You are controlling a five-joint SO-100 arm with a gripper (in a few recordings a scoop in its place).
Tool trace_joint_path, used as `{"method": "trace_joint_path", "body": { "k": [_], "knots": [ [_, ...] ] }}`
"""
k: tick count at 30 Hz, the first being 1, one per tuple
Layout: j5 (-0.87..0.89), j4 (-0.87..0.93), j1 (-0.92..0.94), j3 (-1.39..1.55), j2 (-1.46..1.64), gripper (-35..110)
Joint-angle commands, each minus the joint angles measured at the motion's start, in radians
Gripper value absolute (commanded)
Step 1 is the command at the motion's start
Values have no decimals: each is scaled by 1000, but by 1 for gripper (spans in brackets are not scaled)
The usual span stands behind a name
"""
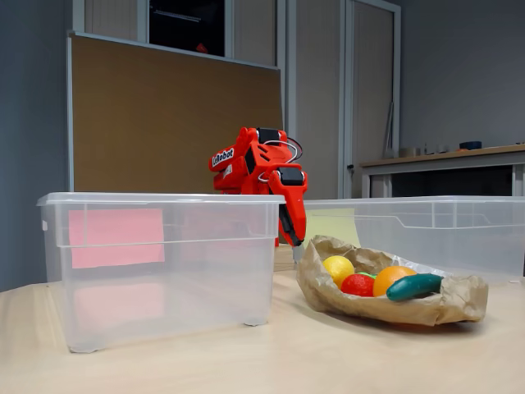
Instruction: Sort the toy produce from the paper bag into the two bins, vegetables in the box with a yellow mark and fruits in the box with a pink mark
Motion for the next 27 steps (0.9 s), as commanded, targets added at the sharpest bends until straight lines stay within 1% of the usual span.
{"method": "trace_joint_path", "body": {
  "k": [1,20,24,25,26,27],
  "knots": [
    [-18,12,-8,-3,6,0],
    [-17,12,-6,-3,6,0],
    [-20,11,135,-3,3,0],
    [-14,11,137,-3,2,0],
    [-25,11,127,-3,2,0],
    [-97,9,103,-3,5,0]
  ]
}}
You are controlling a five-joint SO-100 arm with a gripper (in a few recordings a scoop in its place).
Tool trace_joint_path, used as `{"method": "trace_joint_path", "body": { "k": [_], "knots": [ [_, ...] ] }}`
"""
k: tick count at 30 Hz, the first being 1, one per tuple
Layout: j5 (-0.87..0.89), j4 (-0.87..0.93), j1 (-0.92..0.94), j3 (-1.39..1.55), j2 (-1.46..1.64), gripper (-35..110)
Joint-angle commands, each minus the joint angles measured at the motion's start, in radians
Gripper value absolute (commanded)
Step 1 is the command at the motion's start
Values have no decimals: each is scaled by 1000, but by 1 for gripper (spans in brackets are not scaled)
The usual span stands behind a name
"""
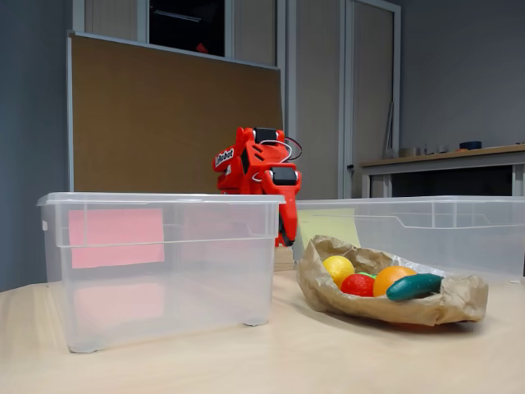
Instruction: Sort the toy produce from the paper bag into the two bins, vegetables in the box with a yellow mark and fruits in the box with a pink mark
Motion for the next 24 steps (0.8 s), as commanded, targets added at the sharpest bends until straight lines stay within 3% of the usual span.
{"method": "trace_joint_path", "body": {
  "k": [1,5,8,12,24],
  "knots": [
    [-169,0,-31,-15,11,0],
    [-192,3,-67,-133,-6,0],
    [-72,34,-98,-316,-143,0],
    [-6,49,-115,-652,-520,0],
    [-144,63,-101,-1539,-1655,0]
  ]
}}
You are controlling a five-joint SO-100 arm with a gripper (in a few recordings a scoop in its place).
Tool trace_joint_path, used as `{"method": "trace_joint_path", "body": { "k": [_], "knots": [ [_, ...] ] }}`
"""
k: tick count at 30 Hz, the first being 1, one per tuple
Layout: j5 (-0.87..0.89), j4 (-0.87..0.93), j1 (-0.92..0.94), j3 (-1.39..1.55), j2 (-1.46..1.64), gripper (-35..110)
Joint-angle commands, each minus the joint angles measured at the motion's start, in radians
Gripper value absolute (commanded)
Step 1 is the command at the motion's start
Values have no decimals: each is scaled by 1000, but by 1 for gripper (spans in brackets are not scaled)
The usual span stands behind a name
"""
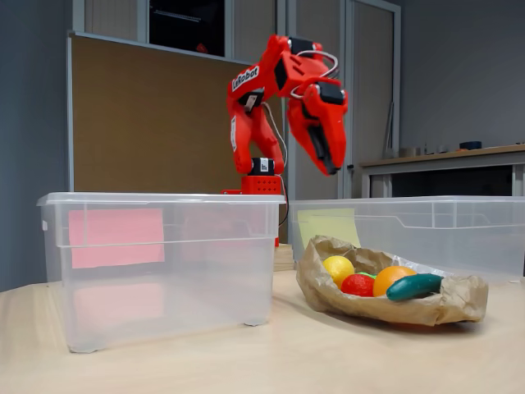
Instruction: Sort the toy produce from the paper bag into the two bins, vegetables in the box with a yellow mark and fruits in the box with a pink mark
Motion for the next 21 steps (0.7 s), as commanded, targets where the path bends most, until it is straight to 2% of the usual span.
{"method": "trace_joint_path", "body": {
  "k": [1,4,7,9,13,21],
  "knots": [
    [-57,17,9,-310,-321,1],
    [-123,54,20,-546,-555,11],
    [-209,103,17,-778,-773,28],
    [-244,133,14,-925,-900,33],
    [-285,169,15,-1144,-1081,33],
    [-325,190,20,-1359,-1253,32]
  ]
}}
